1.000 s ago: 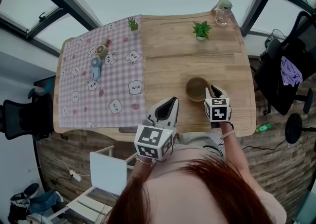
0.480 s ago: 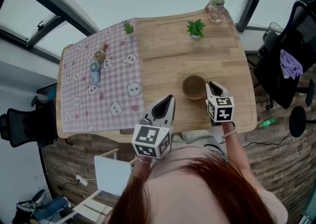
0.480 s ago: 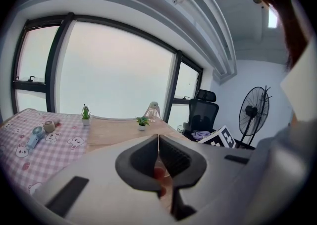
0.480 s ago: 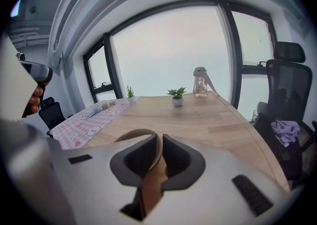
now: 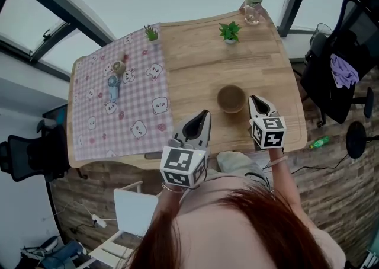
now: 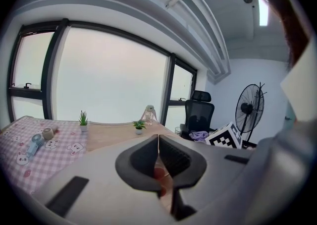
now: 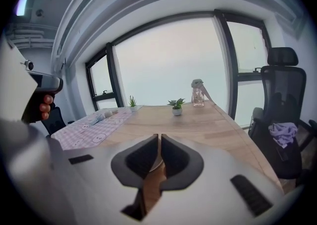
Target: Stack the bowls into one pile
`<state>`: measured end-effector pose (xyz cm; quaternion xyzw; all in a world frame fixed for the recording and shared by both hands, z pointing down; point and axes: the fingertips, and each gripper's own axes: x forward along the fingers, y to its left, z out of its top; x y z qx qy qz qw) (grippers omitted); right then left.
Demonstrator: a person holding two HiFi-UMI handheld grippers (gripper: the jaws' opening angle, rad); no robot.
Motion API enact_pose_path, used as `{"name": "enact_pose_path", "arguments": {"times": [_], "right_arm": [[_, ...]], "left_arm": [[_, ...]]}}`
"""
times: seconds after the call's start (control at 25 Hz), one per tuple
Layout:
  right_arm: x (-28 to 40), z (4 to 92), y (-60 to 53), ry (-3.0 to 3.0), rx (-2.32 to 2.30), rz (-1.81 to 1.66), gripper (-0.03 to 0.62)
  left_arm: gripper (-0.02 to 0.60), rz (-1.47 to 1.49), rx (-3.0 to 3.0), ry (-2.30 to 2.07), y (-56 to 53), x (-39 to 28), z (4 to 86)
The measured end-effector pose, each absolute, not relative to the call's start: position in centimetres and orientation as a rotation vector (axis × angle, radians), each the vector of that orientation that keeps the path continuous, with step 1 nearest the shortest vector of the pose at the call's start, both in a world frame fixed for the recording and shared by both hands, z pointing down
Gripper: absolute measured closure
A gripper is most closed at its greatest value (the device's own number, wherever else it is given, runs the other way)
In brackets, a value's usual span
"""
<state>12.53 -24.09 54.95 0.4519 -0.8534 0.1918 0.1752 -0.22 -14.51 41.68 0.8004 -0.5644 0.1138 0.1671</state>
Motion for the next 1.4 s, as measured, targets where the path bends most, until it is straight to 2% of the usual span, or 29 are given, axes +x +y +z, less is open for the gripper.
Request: {"name": "enact_pose_path", "arguments": {"times": [0.28, 1.4], "right_arm": [[12.8, 52.9, -21.4, -2.449, 1.294, 0.499, 0.594], [14.8, 40.6, -9.7, -2.682, 1.362, 0.179, 0.594]], "left_arm": [[0.571, 0.294, 2.293, -1.634, -12.1, -0.5, 41.2], [0.571, 0.188, 2.275, -1.856, -2.4, -1.7, 37.0]]}}
